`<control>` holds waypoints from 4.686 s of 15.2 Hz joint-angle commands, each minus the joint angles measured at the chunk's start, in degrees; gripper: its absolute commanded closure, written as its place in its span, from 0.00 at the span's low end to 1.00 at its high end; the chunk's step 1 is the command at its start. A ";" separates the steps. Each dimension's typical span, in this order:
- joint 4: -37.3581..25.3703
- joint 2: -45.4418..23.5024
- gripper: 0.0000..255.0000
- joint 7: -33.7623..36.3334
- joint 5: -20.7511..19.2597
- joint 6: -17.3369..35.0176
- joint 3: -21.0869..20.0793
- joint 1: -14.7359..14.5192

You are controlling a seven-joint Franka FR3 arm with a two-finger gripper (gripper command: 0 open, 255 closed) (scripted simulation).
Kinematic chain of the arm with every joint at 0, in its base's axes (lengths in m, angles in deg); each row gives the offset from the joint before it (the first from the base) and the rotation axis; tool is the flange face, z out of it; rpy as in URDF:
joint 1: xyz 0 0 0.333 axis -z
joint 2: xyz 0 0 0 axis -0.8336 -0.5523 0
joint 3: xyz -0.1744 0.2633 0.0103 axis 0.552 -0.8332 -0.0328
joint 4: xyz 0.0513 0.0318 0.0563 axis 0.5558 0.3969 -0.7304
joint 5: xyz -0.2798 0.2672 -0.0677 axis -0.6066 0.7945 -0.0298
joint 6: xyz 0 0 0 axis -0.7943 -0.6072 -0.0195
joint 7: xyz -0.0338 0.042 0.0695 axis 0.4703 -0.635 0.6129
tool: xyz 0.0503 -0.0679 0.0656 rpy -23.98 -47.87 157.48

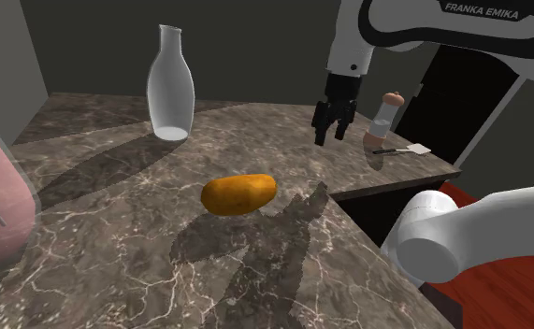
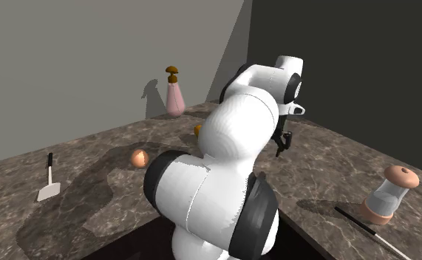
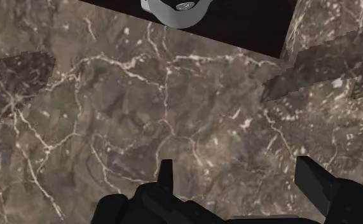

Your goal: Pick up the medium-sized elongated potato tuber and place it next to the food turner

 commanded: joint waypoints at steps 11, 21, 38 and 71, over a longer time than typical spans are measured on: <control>-5.60 -10.14 0.00 -12.46 2.57 8.88 -5.94 -11.43; -10.03 -16.38 0.00 -24.47 3.94 15.44 -12.77 -21.51; -5.80 -18.54 0.00 -31.32 4.52 24.62 -17.11 -27.12; -21.50 -19.74 1.00 -31.34 3.85 10.10 -16.41 -26.65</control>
